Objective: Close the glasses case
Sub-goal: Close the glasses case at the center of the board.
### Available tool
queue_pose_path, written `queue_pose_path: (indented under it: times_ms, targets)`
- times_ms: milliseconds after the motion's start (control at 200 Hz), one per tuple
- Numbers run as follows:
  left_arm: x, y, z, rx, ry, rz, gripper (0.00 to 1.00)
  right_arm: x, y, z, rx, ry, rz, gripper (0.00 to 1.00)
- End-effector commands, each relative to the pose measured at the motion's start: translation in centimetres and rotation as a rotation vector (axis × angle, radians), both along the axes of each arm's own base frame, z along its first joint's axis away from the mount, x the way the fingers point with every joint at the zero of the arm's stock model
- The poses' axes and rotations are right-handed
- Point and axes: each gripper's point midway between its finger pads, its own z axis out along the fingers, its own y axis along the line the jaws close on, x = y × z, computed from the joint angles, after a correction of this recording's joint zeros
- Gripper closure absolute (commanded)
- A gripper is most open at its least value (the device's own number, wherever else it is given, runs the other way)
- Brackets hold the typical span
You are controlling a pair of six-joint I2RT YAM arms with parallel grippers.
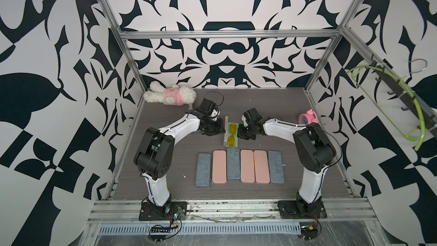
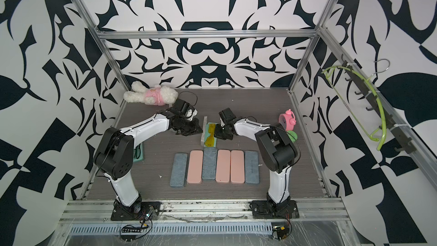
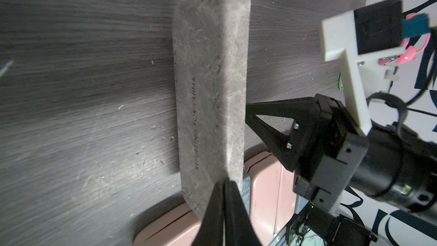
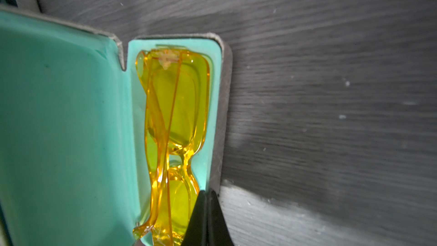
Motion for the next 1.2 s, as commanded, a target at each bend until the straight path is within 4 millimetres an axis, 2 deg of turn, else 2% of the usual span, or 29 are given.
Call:
queue_pose_path:
  times_ms: [0, 315, 1195]
  targets:
    - [-0.83, 0.78, -2.21, 0.041, 0.046, 0.010, 0.93, 0.79, 1.04, 1.56, 0.019, -0.046, 0.025, 0.94]
    - [-1.08, 0.75, -2.55, 0.039, 0.056, 0.010, 0.97, 0.74, 1.09, 1.68, 0.018, -0.050, 0.029, 0.95]
    - [-1.39, 0.03, -3.01, 0.031, 0.071, -0.003, 0.98, 0.80, 1.20, 1.68, 0.018, -0.050, 0.032, 0.95]
